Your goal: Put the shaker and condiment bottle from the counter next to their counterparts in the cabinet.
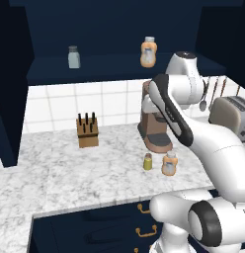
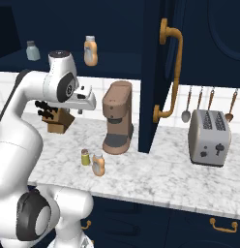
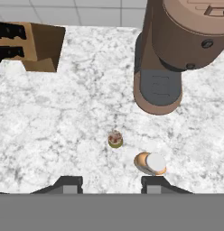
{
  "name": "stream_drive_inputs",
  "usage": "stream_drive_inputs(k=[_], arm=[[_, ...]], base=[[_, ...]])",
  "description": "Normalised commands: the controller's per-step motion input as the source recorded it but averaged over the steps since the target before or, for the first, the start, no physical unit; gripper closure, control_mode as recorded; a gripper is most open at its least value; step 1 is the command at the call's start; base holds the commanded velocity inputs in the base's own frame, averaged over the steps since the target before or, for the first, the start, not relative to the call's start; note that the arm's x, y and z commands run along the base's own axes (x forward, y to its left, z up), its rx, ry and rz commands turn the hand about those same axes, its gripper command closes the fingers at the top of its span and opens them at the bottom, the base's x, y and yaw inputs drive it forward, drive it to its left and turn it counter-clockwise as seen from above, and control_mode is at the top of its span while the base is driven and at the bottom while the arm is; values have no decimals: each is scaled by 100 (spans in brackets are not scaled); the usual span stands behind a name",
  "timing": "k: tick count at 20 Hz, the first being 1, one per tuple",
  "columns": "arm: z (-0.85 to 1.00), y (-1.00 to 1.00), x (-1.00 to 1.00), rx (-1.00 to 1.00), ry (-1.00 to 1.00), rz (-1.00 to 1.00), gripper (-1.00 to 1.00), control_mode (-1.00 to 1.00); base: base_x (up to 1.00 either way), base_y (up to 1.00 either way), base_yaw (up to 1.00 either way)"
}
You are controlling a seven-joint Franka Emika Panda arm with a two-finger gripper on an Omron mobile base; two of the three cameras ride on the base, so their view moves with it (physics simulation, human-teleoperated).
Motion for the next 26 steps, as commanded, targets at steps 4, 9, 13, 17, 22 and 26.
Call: stream_drive_inputs(k=[4, 9, 13, 17, 22, 26], arm=[[0, 0, -5, 0, -1, 0, -100, -100], [-7, -3, -24, 0, -8, 0, -100, -100], [-23, -6, -22, 1, -8, 0, -100, -100], [-31, -12, -19, 3, -7, 0, -100, -100], [-37, -21, -2, 1, -2, 6, -100, -100], [-42, -28, 0, 0, 0, 16, -100, -100]], base=[[0, 0, 0], [0, 0, 0], [0, 0, 0], [0, 0, 0], [0, 0, 0], [0, 0, 0]])
